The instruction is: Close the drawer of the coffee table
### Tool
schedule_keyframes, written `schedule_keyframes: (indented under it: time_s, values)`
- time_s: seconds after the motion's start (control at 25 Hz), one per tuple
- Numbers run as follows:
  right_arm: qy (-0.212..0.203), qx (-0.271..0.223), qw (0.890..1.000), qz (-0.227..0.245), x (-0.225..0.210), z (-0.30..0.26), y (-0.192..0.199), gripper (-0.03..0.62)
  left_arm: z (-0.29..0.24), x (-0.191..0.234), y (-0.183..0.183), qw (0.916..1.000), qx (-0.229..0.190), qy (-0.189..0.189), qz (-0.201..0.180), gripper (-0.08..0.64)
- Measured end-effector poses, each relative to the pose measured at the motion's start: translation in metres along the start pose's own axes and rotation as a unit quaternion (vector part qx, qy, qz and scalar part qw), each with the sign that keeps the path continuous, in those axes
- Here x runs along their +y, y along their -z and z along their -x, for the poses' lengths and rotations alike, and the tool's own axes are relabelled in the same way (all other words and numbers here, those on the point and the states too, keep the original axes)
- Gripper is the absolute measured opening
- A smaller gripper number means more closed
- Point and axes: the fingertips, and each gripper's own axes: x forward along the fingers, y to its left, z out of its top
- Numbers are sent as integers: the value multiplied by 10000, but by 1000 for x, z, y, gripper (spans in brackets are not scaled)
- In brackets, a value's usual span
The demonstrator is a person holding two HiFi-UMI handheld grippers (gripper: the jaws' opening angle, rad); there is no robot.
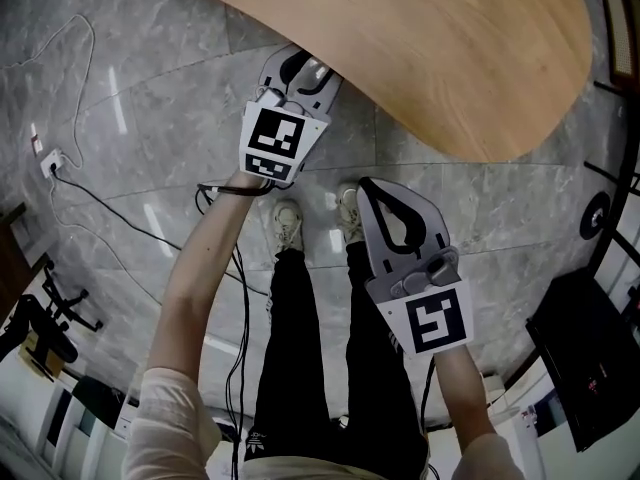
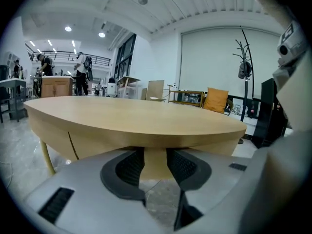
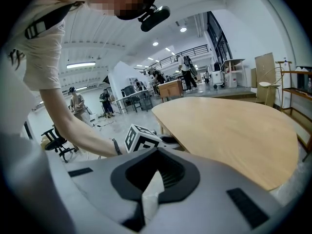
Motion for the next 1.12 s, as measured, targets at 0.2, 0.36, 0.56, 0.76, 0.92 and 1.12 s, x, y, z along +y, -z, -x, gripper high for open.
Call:
schedule_keyframes:
  time_s: [0.2, 0.36, 0.56, 0.76, 0.92, 1.12]
  values:
    - [74, -19, 10000, 33, -3, 3, 0, 0, -3, -2, -6, 10000, 91, 34, 10, 152]
    - [35, -16, 9998, 173, 6, 8, -8, 0, 2, 2, 2, 9984, 228, -287, 434, 115]
    - [194, 172, 9974, 672, 15, 20, -28, 0, 57, -19, 10, 9930, 615, -500, 871, 15]
    - [742, -495, 9960, 57, 28, 33, -135, 0, 142, -14, -113, 9859, -309, -868, 1396, 9]
    - [649, -1682, 9834, 207, 63, 64, -278, 0, 212, 6, -280, 9815, -1112, -1495, 435, 9]
    - [697, -2469, 9664, 178, 127, 174, -397, 0, 345, -31, -428, 9636, -1294, -2313, 342, 9]
